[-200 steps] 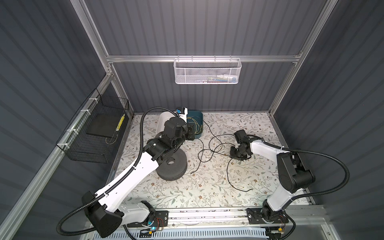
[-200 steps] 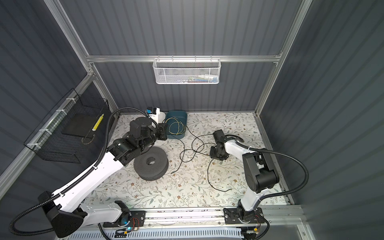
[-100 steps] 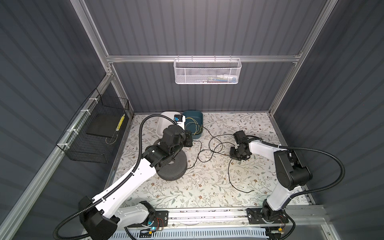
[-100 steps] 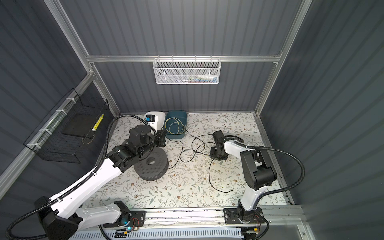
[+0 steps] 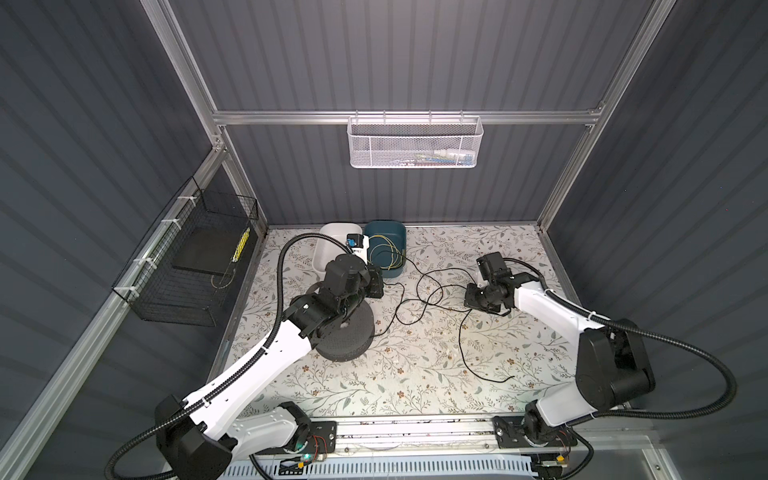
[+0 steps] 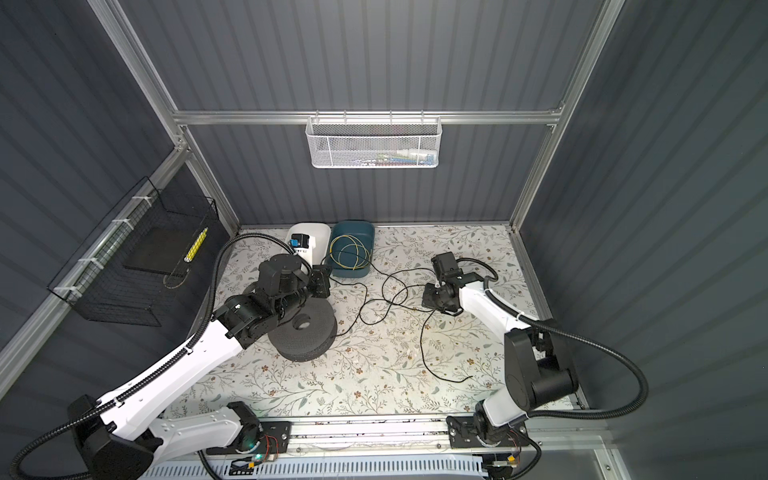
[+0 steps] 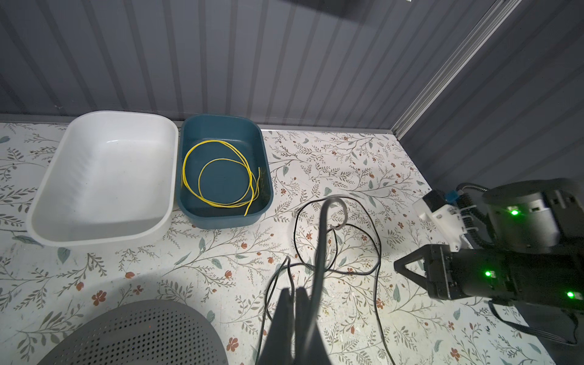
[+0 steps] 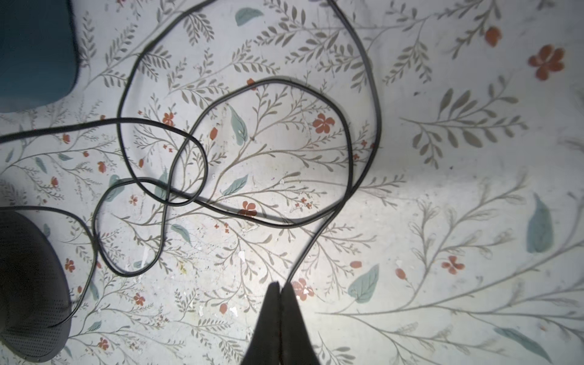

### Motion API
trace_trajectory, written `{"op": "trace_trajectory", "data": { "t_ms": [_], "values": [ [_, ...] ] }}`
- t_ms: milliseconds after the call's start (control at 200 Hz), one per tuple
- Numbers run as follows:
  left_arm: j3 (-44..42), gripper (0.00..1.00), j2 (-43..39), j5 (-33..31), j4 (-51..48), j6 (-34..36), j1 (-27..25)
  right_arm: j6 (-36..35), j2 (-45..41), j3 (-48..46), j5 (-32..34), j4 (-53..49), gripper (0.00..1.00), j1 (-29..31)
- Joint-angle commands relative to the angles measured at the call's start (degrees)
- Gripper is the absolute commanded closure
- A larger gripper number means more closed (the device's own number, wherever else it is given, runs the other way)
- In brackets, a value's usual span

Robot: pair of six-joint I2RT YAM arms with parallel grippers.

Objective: Wrap the cables

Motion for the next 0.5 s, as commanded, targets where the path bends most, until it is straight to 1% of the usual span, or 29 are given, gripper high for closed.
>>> {"op": "trace_trajectory", "data": {
  "t_ms": [0, 80, 105, 120, 215, 330, 430, 495],
  "values": [
    [1.6, 1.0, -1.3, -1.1, 0.7, 1.5, 0.3, -1.7, -3.3, 2.4, 1.4, -3.9, 1.0, -0.9],
    [2.0, 1.0, -1.2, -1.1, 0.6, 1.6, 0.3, -1.8, -3.8, 2.4, 1.5, -4.0, 1.0, -1.3],
    [2.0, 1.0, -1.1, -1.0, 0.7, 1.7, 0.3, -1.7, -3.4, 2.4, 1.4, -4.2, 0.93, -1.3],
    [2.1, 1.0, -1.1, -0.9, 0.7, 1.7, 0.3, -1.7, -3.0, 2.4, 1.3, -4.3, 0.91, -1.4],
    [2.3, 1.0, -0.8, -0.7, 0.7, 1.6, 0.3, -1.3, -0.1, 1.3, -0.5, -3.4, 0.84, -1.3],
    [2.4, 1.0, -0.6, -0.5, 0.6, 1.7, 0.3, -0.4, 3.8, -0.2, -2.1, -0.7, 0.83, -1.4],
    [2.5, 1.0, -0.3, -0.4, 0.5, 1.8, 0.3, -0.3, 7.4, -0.2, -1.8, 0.8, 0.8, -1.4],
    [2.5, 1.0, 0.0, -0.3, 0.5, 1.8, 0.3, -0.2, 9.9, 0.3, -1.6, 1.3, 0.8, -1.4]
  ]
}}
